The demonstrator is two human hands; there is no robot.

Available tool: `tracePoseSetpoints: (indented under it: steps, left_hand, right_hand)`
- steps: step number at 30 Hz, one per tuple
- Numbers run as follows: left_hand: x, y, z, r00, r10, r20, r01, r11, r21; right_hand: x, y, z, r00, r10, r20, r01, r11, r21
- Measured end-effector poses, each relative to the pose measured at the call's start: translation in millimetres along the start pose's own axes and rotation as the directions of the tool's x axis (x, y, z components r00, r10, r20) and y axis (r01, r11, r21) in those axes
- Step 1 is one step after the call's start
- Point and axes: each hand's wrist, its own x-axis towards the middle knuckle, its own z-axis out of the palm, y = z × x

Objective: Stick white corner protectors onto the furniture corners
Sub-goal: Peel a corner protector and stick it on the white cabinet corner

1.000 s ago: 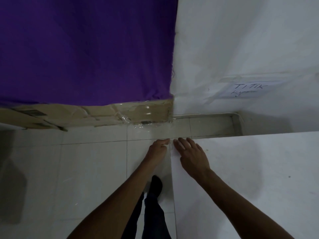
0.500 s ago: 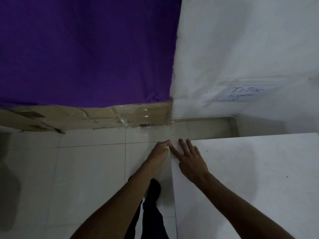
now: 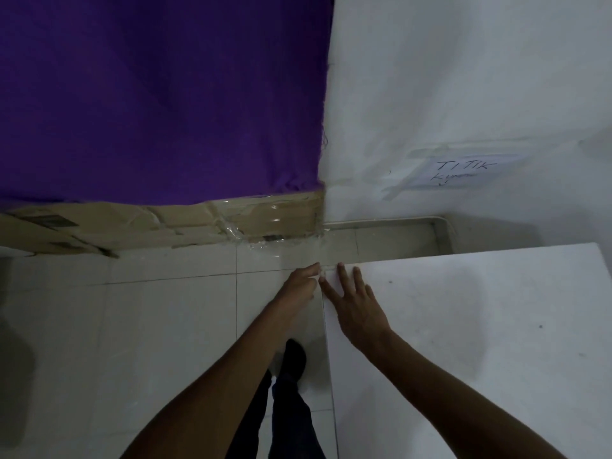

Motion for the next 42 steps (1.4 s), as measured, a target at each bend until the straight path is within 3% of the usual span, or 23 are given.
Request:
tracePoseSetpoints:
  steps: [8, 17, 25, 29, 42]
  left_hand:
    - [11.3, 3.6, -1.1, 0.996, -0.041, -0.076, 0.039, 0.999, -0.033]
    - [10.5, -0.1, 1.5, 0.995, 0.000, -0.100, 0.013, 0.991, 0.129]
    - [11.1, 1.3, 2.2, 0.995, 0.055, -0.083, -0.034, 0.972, 0.233]
    - [12.9, 0.9, -0.2, 0.996, 0.044, -0.077, -0.027, 0.977, 0.211]
    - [10.8, 1.0, -0.6, 0.998, 0.046, -0.045, -0.040, 0.990, 0.137]
  right_hand:
    - [-7.0, 23.6, 1.6, 0.997, -0.006, -0.074, 0.020, 0.982, 0.188]
    - [1.9, 19.1, 1.3, 0.973, 0.044, -0.228, -0.011, 0.989, 0.144]
    - [1.9, 5.7, 2.1, 0.978, 0.099, -0.185, -0.078, 0.990, 0.118]
    - [5.8, 3.5, -6.0, 0.969, 0.132, -0.211, -0.091, 0.977, 0.193]
    - [-0.7, -2.6, 1.0, 0.987, 0.086, -0.138, -0.071, 0.992, 0.105]
